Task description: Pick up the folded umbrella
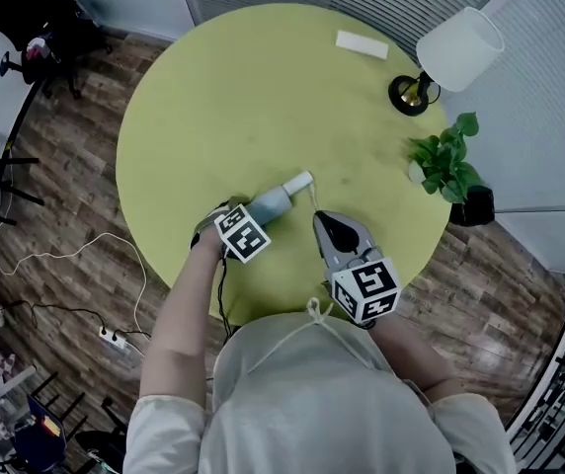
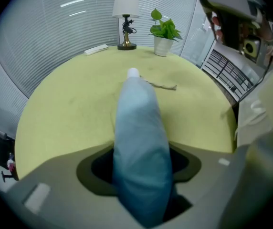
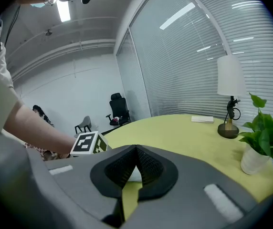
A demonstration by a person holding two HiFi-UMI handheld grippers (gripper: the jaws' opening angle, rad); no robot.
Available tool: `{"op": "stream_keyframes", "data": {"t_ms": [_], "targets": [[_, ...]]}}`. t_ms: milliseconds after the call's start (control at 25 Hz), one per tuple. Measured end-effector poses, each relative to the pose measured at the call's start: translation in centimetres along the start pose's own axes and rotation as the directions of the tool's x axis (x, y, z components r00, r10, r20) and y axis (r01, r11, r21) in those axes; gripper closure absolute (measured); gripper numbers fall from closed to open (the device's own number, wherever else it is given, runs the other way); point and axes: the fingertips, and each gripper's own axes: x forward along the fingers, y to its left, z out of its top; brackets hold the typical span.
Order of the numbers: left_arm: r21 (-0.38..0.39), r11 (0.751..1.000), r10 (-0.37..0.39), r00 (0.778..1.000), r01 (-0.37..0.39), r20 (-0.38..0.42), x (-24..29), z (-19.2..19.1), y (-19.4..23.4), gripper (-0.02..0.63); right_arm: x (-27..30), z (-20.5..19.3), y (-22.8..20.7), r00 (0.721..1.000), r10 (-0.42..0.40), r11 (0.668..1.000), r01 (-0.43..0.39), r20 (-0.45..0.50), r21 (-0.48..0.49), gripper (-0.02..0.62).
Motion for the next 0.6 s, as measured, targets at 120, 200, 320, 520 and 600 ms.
{"op": "stream_keyframes", "data": {"t_ms": [120, 200, 320, 520, 600], "targets": [[0.032, 0.999, 0.017, 0.999, -0.016, -0.028, -0.4, -0.2, -0.8, 0.348, -1.3, 0.3, 1.0, 1.000, -0.014, 1.000, 0.014, 0.007, -0.014, 0.595], [0.083, 0.997, 0.010, 0.999, -0.006, -0.048, -0.8, -0.7, -2.0, 0.353, -2.1, 0.5, 1.8, 1.000, -0.022, 0.999, 0.022, 0.011, -0.027, 0.595], [0.127, 0.992, -0.008, 0.998, 0.016, -0.066, -1.2, -1.5, -3.7, 0.351, -3.0, 0.7, 2.4, 0.999, -0.032, 0.998, 0.033, 0.028, -0.044, 0.595], [0.040, 0.999, 0.022, 0.999, -0.023, 0.041, -3.1, -0.7, -4.5, 0.348, -4.8, 0.4, 2.8, 0.997, -0.052, 0.998, 0.054, 0.048, -0.044, 0.595], [0.010, 0.998, 0.063, 0.992, -0.064, 0.108, -5.3, 0.3, -3.9, 0.347, -5.3, 0.5, 3.1, 0.997, -0.056, 0.997, 0.059, 0.060, -0.047, 0.595]]}}
